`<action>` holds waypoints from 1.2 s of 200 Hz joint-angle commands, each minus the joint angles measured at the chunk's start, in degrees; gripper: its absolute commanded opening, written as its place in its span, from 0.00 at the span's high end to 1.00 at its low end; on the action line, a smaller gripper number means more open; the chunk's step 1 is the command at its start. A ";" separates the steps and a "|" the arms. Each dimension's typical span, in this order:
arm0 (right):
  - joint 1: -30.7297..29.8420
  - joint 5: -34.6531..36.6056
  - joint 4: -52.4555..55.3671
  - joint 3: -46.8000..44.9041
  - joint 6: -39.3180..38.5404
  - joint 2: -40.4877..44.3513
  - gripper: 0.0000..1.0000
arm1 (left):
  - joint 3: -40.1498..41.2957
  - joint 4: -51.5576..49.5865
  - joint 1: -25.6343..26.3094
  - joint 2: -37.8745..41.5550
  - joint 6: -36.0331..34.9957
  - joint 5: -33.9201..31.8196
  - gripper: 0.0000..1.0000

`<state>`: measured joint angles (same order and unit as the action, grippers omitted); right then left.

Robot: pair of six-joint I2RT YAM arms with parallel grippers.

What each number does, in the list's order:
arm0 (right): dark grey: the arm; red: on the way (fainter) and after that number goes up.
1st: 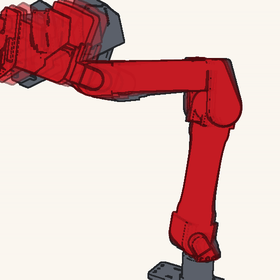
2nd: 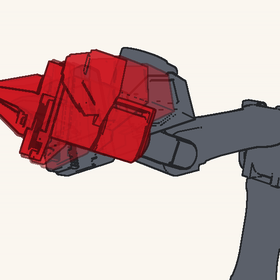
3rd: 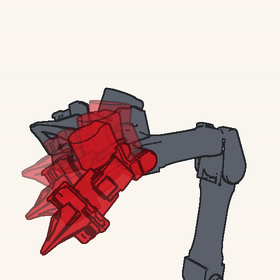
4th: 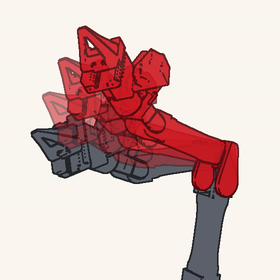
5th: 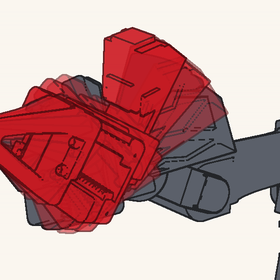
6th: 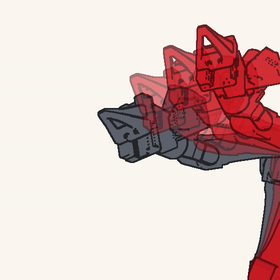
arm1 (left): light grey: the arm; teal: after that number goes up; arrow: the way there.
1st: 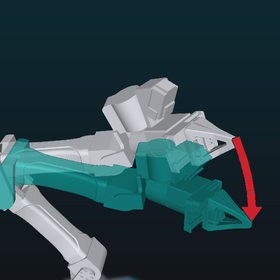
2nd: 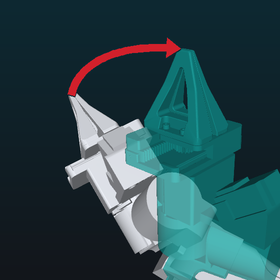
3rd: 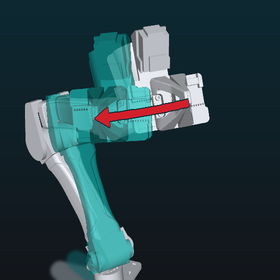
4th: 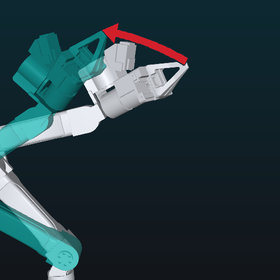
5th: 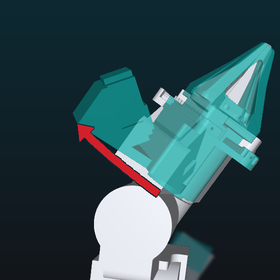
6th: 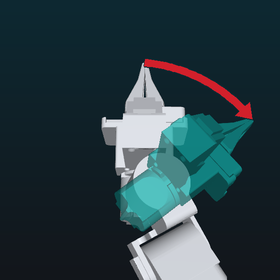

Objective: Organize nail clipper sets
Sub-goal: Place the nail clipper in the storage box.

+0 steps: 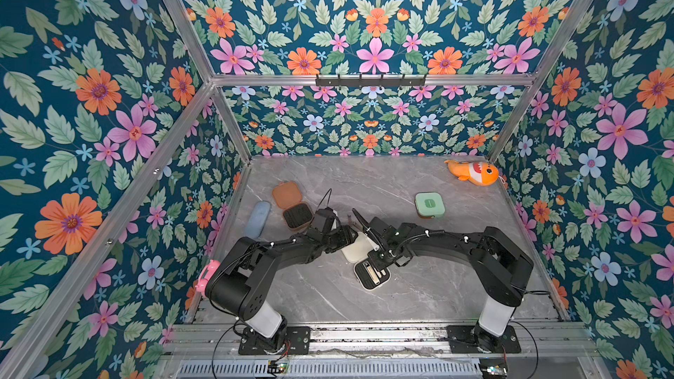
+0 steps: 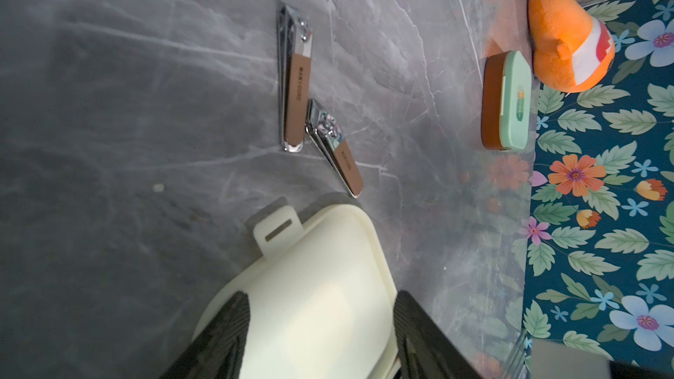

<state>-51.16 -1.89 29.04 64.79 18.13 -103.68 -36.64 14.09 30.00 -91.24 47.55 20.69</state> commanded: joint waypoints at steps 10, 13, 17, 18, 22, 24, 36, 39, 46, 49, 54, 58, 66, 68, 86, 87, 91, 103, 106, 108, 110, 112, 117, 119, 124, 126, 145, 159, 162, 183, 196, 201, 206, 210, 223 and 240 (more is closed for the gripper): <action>-0.03 2.03 2.53 0.36 1.52 -0.65 0.84 | 0.06 -3.89 -0.07 -0.17 -0.56 -1.09 0.34; -0.08 2.17 2.58 0.48 1.62 -0.69 0.83 | 0.06 -3.94 -0.04 -0.11 -0.65 -1.07 0.34; -0.07 2.38 2.68 0.65 1.72 -0.72 0.82 | 0.07 -3.98 -0.07 -0.10 -0.67 -1.09 0.34; -0.03 2.40 2.77 0.71 1.73 -0.73 0.82 | 0.07 -3.98 -0.05 -0.09 -0.69 -1.09 0.34; 0.00 2.63 2.92 0.89 1.89 -0.69 0.80 | 0.01 -3.98 -0.03 -0.05 -0.70 -1.09 0.34; 0.00 2.71 2.95 0.98 1.84 -0.68 0.80 | 0.06 -4.02 -0.03 -0.05 -0.66 -1.11 0.34; 0.08 3.26 3.32 1.45 2.07 -0.64 0.79 | 0.00 -4.15 -0.08 0.07 -0.74 -1.09 0.34; 0.09 3.36 3.41 1.58 2.13 -0.65 0.78 | -0.01 -4.15 -0.03 0.07 -0.72 -1.07 0.34; 0.26 3.42 3.57 1.79 2.23 -0.49 0.78 | 0.06 -4.16 -0.05 0.15 -0.75 -1.09 0.34; 0.34 3.44 3.61 1.89 2.30 -0.48 0.78 | 0.07 -4.16 -0.05 0.16 -0.73 -1.09 0.34; 0.44 3.62 3.63 2.05 2.31 -0.46 0.77 | 0.04 -4.16 -0.03 0.21 -0.76 -1.09 0.34; 0.51 3.77 3.75 2.20 2.35 -0.41 0.77 | 0.14 -4.16 -0.06 0.22 -0.74 -1.09 0.34; 0.62 3.98 3.97 2.59 2.35 -0.45 0.76 | 0.12 -4.16 -0.05 0.35 -0.72 -1.09 0.34; 0.73 4.00 4.00 2.72 2.33 -0.47 0.76 | 0.16 -4.16 -0.10 0.36 -0.75 -1.04 0.34; 0.79 4.49 4.49 3.71 2.22 -0.58 0.74 | 0.16 -4.16 -0.06 0.26 -0.72 -0.98 0.34; 0.79 4.51 4.56 3.78 2.24 -0.57 0.74 | 0.12 -4.16 -0.05 0.27 -0.76 -1.03 0.34; 0.79 4.58 4.66 3.99 2.20 -0.64 0.73 | 0.17 -4.20 -0.03 0.21 -0.81 -1.00 0.34; 0.88 4.76 4.94 4.66 2.11 -0.67 0.71 | 0.17 -4.16 -0.02 0.24 -0.88 -0.99 0.34; 0.88 4.86 5.02 4.91 2.18 -0.79 0.71 | 0.09 -4.16 -0.03 0.19 -0.80 -0.99 0.34; 0.95 4.99 5.10 5.01 2.17 -0.82 0.71 | 0.13 -4.16 -0.03 0.21 -0.79 -1.00 0.34; 0.97 5.04 5.18 5.11 2.15 -0.82 0.70 | 0.16 -4.16 -0.03 0.13 -0.86 -1.00 0.34; 0.99 5.05 5.25 5.22 2.23 -0.78 0.70 | 0.12 -4.16 -0.03 0.17 -0.87 -1.00 0.34; 1.02 5.10 5.37 5.37 2.17 -0.82 0.70 | 0.06 -4.16 -0.03 0.17 -0.82 -0.98 0.34; 1.03 5.11 5.47 5.52 2.24 -0.87 0.70 | 0.05 -4.16 -0.07 0.12 -0.87 -0.99 0.34; 1.06 5.23 5.68 5.75 2.17 -0.85 0.70 | 0.07 -4.16 -0.08 0.13 -0.83 -0.92 0.34; 1.08 5.34 5.79 5.80 2.17 -0.87 0.70 | 0.03 -4.16 -0.11 0.17 -0.82 -0.91 0.34; 1.13 5.50 6.30 6.09 2.28 -0.53 0.72 | -0.09 -4.16 -0.10 0.09 -0.83 -0.90 0.34; 1.06 4.70 6.33 5.75 2.27 -0.05 0.78 | -0.26 -4.16 -0.07 -0.04 -0.94 -0.91 0.34; 1.06 4.56 6.30 5.59 2.33 0.03 0.80 | -0.35 -4.16 -0.03 0.00 -0.89 -0.91 0.34; 1.06 3.33 5.97 4.55 2.33 0.57 0.86 | -0.38 -4.16 -0.04 -0.11 -0.89 -0.90 0.34; 0.89 2.63 5.43 3.67 2.63 0.77 0.88 | -0.41 -4.16 -0.03 -0.17 -0.92 -0.86 0.34; 0.88 2.42 5.18 3.31 2.76 0.92 0.87 | -0.47 -4.24 -0.03 -0.27 -0.97 -0.88 0.34; 0.80 2.39 4.99 2.96 2.86 0.92 0.87 | -0.46 -4.24 -0.07 -0.25 -0.96 -0.83 0.34; 0.80 2.34 4.79 2.74 3.00 0.85 0.88 | -0.49 -4.24 -0.03 -0.29 -0.95 -0.82 0.34; 0.77 1.94 4.31 2.04 3.23 0.83 0.88 | -0.45 -4.24 -0.09 -0.26 -0.95 -0.91 0.34; 0.71 1.78 3.84 1.36 3.57 0.07 0.88 | -0.53 -4.25 -0.06 -0.42 -0.89 -0.80 0.34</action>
<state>-50.33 0.36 33.69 66.85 20.71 -103.24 -37.10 13.06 30.00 -91.24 47.37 20.71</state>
